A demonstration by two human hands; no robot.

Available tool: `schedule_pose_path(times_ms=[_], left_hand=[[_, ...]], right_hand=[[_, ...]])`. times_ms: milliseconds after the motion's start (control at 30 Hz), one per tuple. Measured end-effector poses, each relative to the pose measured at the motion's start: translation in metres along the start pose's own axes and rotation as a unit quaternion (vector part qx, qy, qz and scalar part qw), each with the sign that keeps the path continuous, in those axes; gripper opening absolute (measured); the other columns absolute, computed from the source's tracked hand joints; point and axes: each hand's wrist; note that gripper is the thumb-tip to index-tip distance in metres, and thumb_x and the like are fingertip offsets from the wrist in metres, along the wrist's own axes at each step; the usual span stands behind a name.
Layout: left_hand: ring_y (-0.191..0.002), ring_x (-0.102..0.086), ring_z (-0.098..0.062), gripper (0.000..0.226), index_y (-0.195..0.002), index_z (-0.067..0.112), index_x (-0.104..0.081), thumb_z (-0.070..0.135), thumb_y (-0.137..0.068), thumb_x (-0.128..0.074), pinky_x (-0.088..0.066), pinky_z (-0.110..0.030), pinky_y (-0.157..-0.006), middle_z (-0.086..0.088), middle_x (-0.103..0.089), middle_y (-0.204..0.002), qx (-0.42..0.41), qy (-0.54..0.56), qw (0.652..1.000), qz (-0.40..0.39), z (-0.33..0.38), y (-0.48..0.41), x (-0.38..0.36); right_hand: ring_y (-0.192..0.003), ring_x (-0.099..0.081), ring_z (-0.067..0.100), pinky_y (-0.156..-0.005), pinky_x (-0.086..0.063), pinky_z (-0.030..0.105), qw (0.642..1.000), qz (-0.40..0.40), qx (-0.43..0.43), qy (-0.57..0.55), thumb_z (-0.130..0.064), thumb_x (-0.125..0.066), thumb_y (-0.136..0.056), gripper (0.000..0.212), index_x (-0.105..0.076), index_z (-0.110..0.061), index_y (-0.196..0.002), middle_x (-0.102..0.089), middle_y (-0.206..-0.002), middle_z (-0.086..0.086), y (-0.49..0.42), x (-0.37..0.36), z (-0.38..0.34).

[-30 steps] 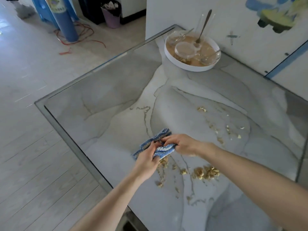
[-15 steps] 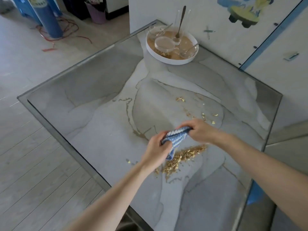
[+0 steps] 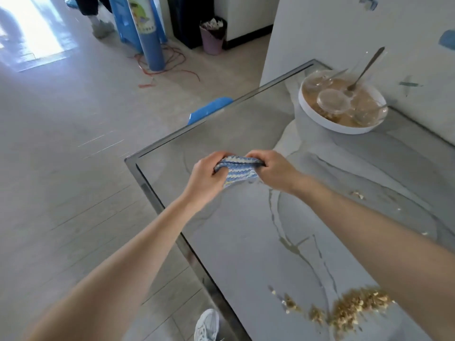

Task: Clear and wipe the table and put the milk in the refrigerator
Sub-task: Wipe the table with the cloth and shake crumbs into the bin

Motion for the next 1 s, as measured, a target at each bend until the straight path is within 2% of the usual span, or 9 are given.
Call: schedule_pose_path(times_ms=[67,167,233,333,467,567,767,900,1000], left_hand=[[-0.069,-0.052,-0.003,0.036,-0.096,0.017,-0.065,0.004,-0.073,-0.041,-0.038,-0.006,-0.063,0.005,-0.060,-0.081,-0.006,-0.007,1.000,0.023,-0.013,-0.018,0.027],[-0.069,-0.054,0.001,0.043,-0.099,0.017,-0.065,0.013,-0.067,-0.037,-0.040,-0.009,-0.064,0.010,-0.060,-0.080,0.010,-0.008,0.999,0.050,-0.038,-0.033,0.053],[-0.070,-0.054,-0.007,0.043,-0.099,0.017,-0.064,0.014,-0.067,-0.037,-0.042,-0.019,-0.063,0.006,-0.060,-0.079,0.048,0.014,0.998,0.040,-0.060,-0.031,0.056],[-0.076,-0.054,-0.015,0.038,-0.104,0.018,-0.064,0.003,-0.077,-0.042,-0.041,-0.017,-0.061,0.000,-0.062,-0.085,0.111,0.023,0.994,0.008,-0.094,-0.021,0.045],[-0.089,-0.053,-0.013,0.042,-0.109,0.018,-0.060,-0.007,-0.083,-0.040,-0.041,-0.010,-0.069,0.003,-0.059,-0.095,0.173,0.080,0.981,-0.023,-0.106,-0.008,0.023],[-0.096,-0.055,-0.015,0.043,-0.102,0.026,-0.057,-0.007,-0.082,-0.039,-0.044,-0.029,-0.085,0.003,-0.060,-0.098,0.189,0.115,0.974,-0.039,-0.105,0.004,0.011],[-0.102,-0.052,-0.006,0.041,-0.109,0.027,-0.053,-0.004,-0.084,-0.042,-0.037,-0.001,-0.079,0.007,-0.057,-0.109,0.165,0.134,0.975,-0.059,-0.074,0.081,-0.039],[-0.116,-0.049,-0.009,0.043,-0.117,0.028,-0.048,0.013,-0.077,-0.041,-0.038,-0.015,-0.094,0.004,-0.054,-0.124,0.191,0.187,0.962,-0.056,-0.062,0.132,-0.086],[-0.118,-0.048,-0.009,0.047,-0.120,0.030,-0.046,0.019,-0.074,-0.040,-0.037,-0.018,-0.093,0.003,-0.052,-0.128,0.209,0.207,0.954,-0.064,-0.040,0.168,-0.130]], right_hand=[[-0.069,-0.049,0.012,-0.055,-0.034,0.014,1.000,0.004,0.020,-0.010,-0.018,-0.035,-0.061,0.046,-0.064,-0.007,-0.094,-0.057,-0.077,0.005,-0.027,-0.015,-0.017],[-0.076,-0.049,0.017,-0.056,-0.033,0.011,1.000,-0.003,0.015,0.005,-0.005,-0.041,-0.075,0.033,-0.063,-0.005,-0.099,-0.056,-0.081,0.005,-0.067,-0.043,-0.027],[-0.081,-0.051,0.020,-0.063,-0.037,0.024,0.999,-0.031,-0.006,0.007,0.007,-0.039,-0.077,0.034,-0.063,-0.004,-0.099,-0.059,-0.084,0.010,-0.083,-0.063,-0.020],[-0.097,-0.058,0.027,-0.072,-0.038,0.027,0.992,-0.111,-0.048,0.033,0.011,-0.036,-0.077,0.042,-0.061,-0.002,-0.107,-0.063,-0.105,0.019,-0.090,-0.088,0.000],[-0.122,-0.047,0.028,-0.094,-0.032,0.024,0.986,-0.150,-0.040,0.061,0.018,-0.034,-0.077,0.047,-0.057,0.006,-0.116,-0.054,-0.130,0.018,-0.080,-0.096,0.014],[-0.130,-0.041,0.021,-0.085,-0.024,0.007,0.982,-0.167,-0.019,0.082,0.017,-0.035,-0.078,0.051,-0.058,0.000,-0.119,-0.047,-0.140,0.008,-0.066,-0.095,0.022],[-0.130,-0.041,0.018,-0.082,-0.023,-0.001,0.975,-0.195,-0.010,0.102,0.017,-0.036,-0.079,0.050,-0.059,-0.003,-0.120,-0.047,-0.140,0.005,0.007,-0.082,0.051],[-0.130,-0.042,0.021,-0.086,-0.022,0.004,0.963,-0.245,-0.008,0.109,0.013,-0.042,-0.083,0.042,-0.060,-0.001,-0.118,-0.048,-0.138,0.009,0.055,-0.074,0.070],[-0.130,-0.041,0.019,-0.086,-0.020,0.003,0.959,-0.258,-0.019,0.116,0.005,-0.047,-0.087,0.036,-0.058,-0.003,-0.120,-0.046,-0.140,0.008,0.099,-0.058,0.094]])
Point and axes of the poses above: each hand's wrist, its own y-axis away from the middle knuckle, its own x-axis out of the back of the hand, z = x × y
